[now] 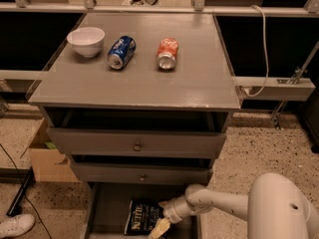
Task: Pick blue chip bag from bottom drawer and place on counter
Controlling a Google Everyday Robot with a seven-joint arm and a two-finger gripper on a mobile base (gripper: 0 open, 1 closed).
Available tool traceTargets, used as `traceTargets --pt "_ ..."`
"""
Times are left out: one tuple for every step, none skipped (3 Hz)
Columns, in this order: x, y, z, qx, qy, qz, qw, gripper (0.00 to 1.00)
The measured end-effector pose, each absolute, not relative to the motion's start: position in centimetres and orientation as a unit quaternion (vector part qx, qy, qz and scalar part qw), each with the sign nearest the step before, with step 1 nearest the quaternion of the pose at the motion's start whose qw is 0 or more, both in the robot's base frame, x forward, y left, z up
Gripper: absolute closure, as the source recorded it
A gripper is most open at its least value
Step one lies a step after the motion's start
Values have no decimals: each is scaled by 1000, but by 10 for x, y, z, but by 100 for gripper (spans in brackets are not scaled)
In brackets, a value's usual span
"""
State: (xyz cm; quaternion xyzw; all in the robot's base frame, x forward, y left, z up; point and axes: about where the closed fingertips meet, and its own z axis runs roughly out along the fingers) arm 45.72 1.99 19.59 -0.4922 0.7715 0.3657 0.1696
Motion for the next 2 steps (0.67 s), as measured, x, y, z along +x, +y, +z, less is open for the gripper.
traceTargets --pt "457 20 196 -492 772 366 170 0" --pt "484 32 171 -486 767 374 191 0"
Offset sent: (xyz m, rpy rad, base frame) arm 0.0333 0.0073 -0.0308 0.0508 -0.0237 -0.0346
